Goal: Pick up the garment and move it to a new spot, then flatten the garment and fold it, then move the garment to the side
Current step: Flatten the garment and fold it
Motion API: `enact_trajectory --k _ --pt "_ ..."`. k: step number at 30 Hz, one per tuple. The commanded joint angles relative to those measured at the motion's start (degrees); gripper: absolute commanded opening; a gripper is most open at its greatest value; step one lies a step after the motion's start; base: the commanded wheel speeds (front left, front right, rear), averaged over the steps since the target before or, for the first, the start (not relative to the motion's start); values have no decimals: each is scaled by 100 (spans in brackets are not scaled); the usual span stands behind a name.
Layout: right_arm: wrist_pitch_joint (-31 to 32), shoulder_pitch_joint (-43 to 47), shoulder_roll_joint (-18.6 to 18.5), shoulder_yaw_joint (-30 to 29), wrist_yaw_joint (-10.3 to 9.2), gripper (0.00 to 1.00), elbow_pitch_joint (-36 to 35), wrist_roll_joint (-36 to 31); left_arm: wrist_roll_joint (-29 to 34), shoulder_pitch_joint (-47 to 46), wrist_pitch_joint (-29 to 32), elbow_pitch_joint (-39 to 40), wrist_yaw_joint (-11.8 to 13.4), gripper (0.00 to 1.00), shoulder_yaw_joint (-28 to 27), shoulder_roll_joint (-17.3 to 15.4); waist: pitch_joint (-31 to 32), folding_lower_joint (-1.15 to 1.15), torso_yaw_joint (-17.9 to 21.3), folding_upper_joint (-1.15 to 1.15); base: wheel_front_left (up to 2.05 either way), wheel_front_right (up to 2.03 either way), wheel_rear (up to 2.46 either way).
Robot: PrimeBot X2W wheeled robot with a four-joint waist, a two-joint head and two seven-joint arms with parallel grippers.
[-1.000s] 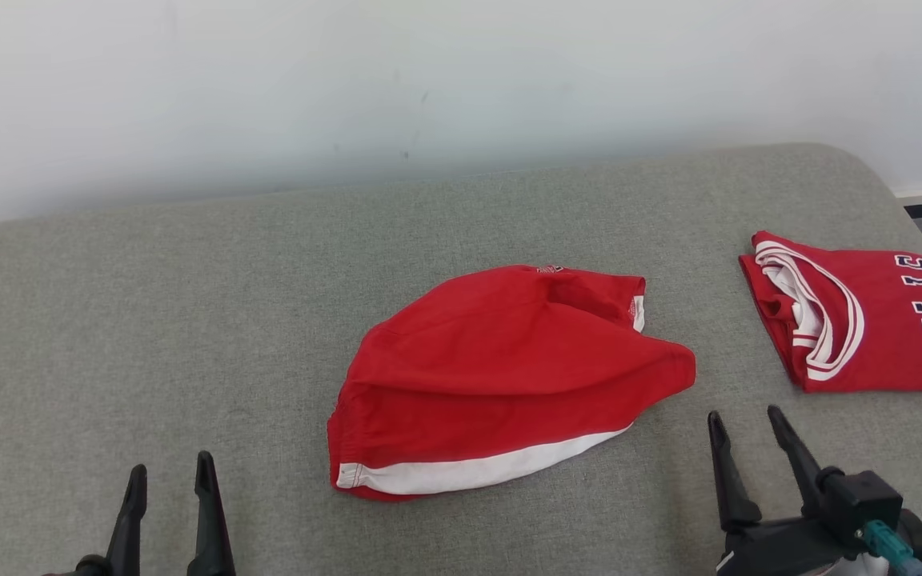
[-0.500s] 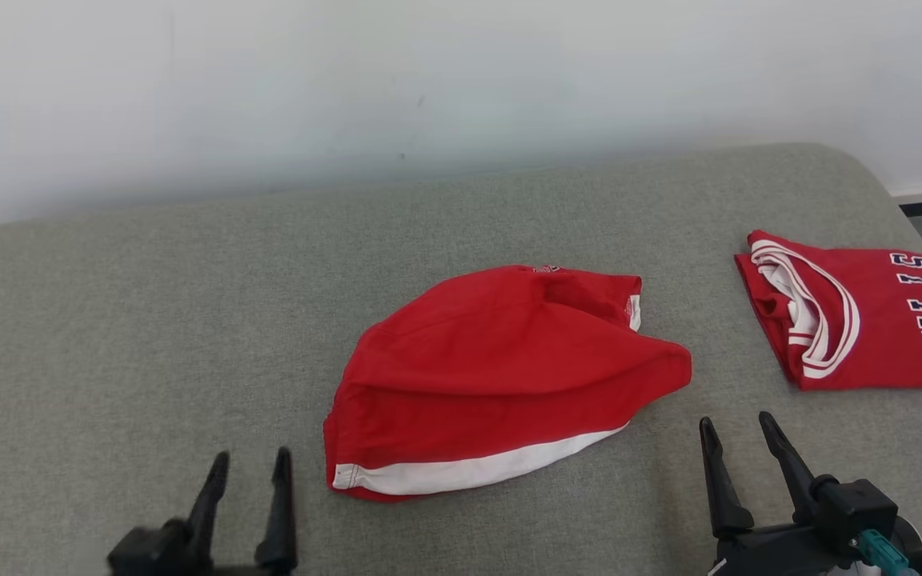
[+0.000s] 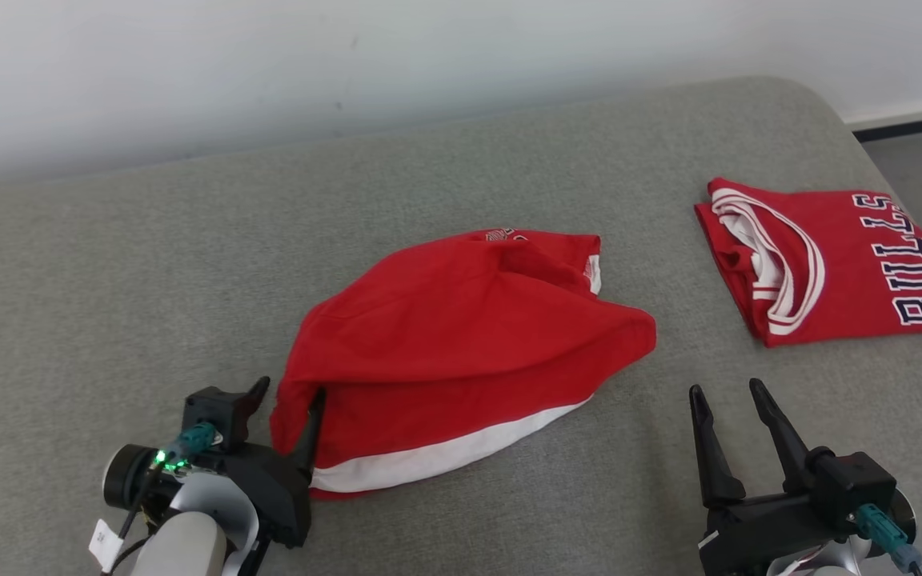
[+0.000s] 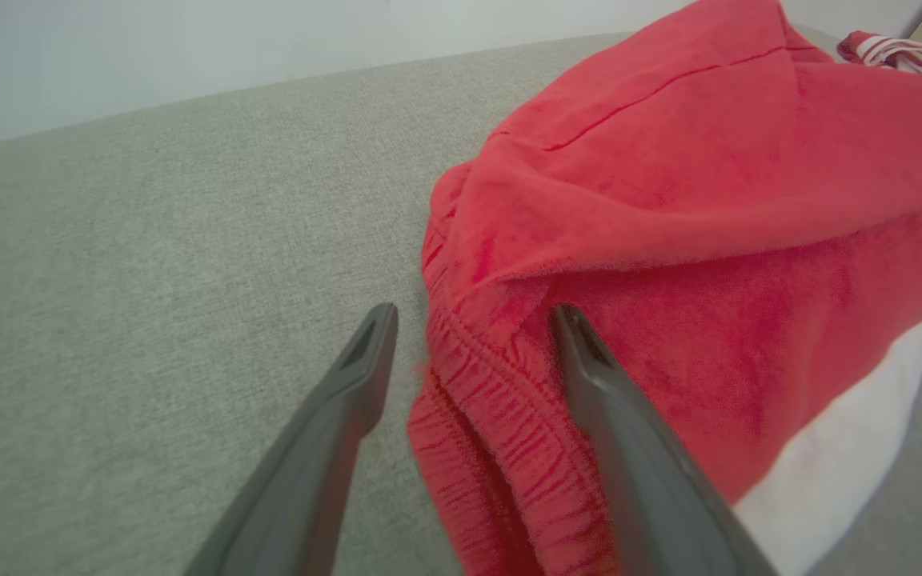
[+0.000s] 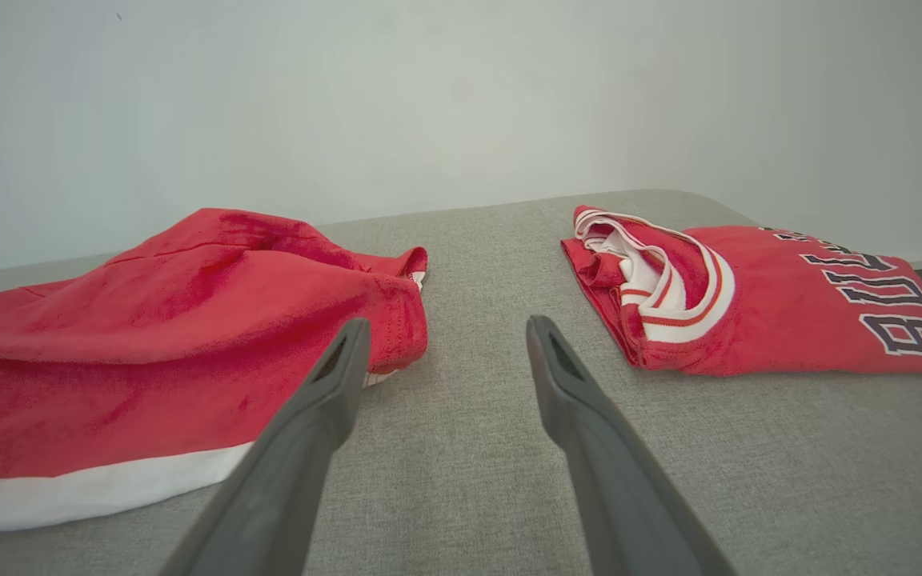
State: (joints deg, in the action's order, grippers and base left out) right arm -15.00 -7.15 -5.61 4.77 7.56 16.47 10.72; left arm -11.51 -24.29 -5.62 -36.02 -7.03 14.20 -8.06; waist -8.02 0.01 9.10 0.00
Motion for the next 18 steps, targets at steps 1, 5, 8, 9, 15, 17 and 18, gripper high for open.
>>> enact_trajectory --k 1,5,8,9,15,17,18 --pt "-22 -44 3 -24 -14 100 -17 56 -74 -111 -90 -65 -4 100 -10 -36 -181 -1 198 0 0 0 0" --pt "-22 -32 22 -23 -14 100 -7 94 -206 -193 -229 -178 -30 100 23 -67 -216 -1 256 0 0 0 0" --pt "-22 -21 38 6 -14 100 -17 106 -371 -308 -393 -273 -42 0 14 -55 -248 -1 301 0 0 0 0" --pt "-22 -21 40 11 -14 100 -27 118 -425 -339 -443 -315 -43 0 2 -51 -261 -1 311 0 0 0 0" --pt "-22 -102 -9 48 -14 100 -55 139 -744 -563 -767 -515 182 0 -426 -97 -381 -1 360 0 0 0 0" --pt "-22 -102 -29 70 -14 100 -56 137 -790 -619 -819 -598 223 0 -516 -130 -426 -1 377 0 0 0 0" --pt "-22 -116 -38 82 -14 100 -54 138 -782 -658 -836 -653 236 0 -541 -156 -450 -1 385 0 0 0 0"
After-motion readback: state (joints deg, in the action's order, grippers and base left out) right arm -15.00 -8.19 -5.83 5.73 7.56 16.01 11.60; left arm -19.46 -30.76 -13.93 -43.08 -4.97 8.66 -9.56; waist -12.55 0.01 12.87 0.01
